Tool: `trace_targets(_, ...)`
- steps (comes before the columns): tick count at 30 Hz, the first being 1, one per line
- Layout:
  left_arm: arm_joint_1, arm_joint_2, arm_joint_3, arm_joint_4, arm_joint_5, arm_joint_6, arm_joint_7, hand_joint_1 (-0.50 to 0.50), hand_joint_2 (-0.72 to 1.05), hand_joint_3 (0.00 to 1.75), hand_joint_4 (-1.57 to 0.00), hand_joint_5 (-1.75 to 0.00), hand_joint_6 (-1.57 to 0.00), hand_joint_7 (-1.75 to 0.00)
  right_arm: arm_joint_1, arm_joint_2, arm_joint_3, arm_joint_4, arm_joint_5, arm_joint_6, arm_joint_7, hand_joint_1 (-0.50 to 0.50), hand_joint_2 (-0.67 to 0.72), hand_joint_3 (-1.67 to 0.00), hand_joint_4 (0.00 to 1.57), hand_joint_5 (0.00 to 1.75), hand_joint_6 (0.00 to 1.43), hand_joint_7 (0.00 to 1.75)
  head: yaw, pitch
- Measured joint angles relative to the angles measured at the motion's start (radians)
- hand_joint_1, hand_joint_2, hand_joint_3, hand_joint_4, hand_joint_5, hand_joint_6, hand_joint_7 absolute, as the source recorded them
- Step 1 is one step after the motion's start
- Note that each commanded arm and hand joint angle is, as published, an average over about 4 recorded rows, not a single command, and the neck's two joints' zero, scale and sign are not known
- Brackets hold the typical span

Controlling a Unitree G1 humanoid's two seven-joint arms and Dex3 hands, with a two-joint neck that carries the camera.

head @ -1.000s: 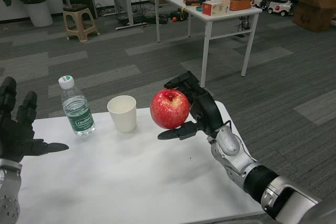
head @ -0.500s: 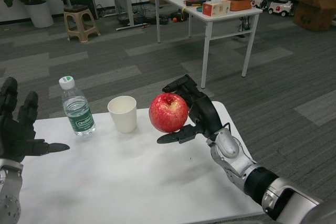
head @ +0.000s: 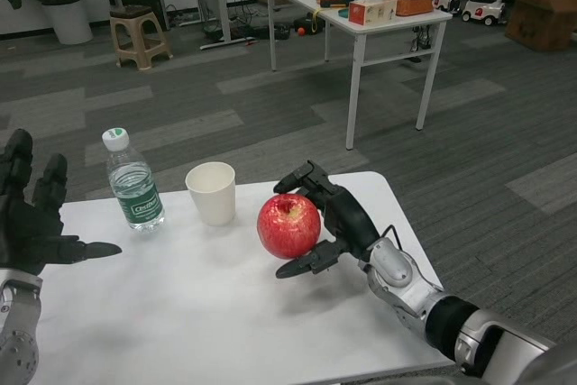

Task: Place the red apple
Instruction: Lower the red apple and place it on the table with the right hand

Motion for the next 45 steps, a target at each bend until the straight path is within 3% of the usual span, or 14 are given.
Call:
trace_targets(19,0.0,0.0,0.0,0.0,0.0,0.0,0.0,-0.5,-0.19,0.0,0.0,-0.15,0.0,0.0,0.075,0.001,-0.061,0.061,-0.141,-0.002,0.007,0.21,-0.29,-0.24,0.16,1.65,0.86,1.54,0.012,0.029)
trace_targets(27,0.0,0.0,0.0,0.001,0.0,0.0,0.0,-0.5,-0.19,0.0,0.0,-0.1,0.0,-0.03,0.088,0.002,-0.073,0.061,-0.152,-0.002,0.008,0.21,-0.37,-0.24,0.12,1.65,0.75,1.54,0.007,0.022)
trace_targets(32,0.0,0.0,-0.001,0.003,0.0,0.0,0.0,-0.5,-0.19,0.0,0.0,-0.18,0.0,0.0,0.089,0.002,-0.076,0.061,-0.175,-0.002,0.009,0.18,-0.46,-0.4,0.09,1.62,0.58,1.61,0.006,0.018)
trace_targets(38,0.0,0.0,-0.001,0.004,0.0,0.0,0.0,-0.5,-0.19,0.0,0.0,-0.1,0.0,0.0,0.089,0.004,-0.079,0.06,-0.182,-0.002,0.009,0.01,-0.54,-0.67,0.02,1.53,0.34,1.69,0.006,0.015)
trace_targets(40,0.0,0.0,-0.001,0.004,0.0,0.0,0.0,-0.5,-0.19,0.0,0.0,-0.15,0.0,0.0,0.089,0.004,-0.079,0.06,-0.182,-0.002,0.01,-0.07,-0.54,-0.79,0.01,1.48,0.24,1.73,0.006,0.014)
trace_targets(41,0.0,0.0,-0.002,0.004,0.0,0.0,0.0,-0.5,-0.19,0.0,0.0,-0.15,0.0,0.0,0.089,0.004,-0.079,0.06,-0.182,-0.002,0.011,-0.12,-0.54,-0.87,0.0,1.43,0.16,1.73,0.006,0.014)
trace_targets(45,0.0,0.0,-0.002,0.004,0.0,0.0,0.0,-0.5,-0.19,0.0,0.0,-0.13,0.0,0.0,0.089,0.004,-0.078,0.06,-0.184,0.0,0.031,-0.18,-0.54,-1.01,0.0,1.28,0.04,1.61,0.005,0.014)
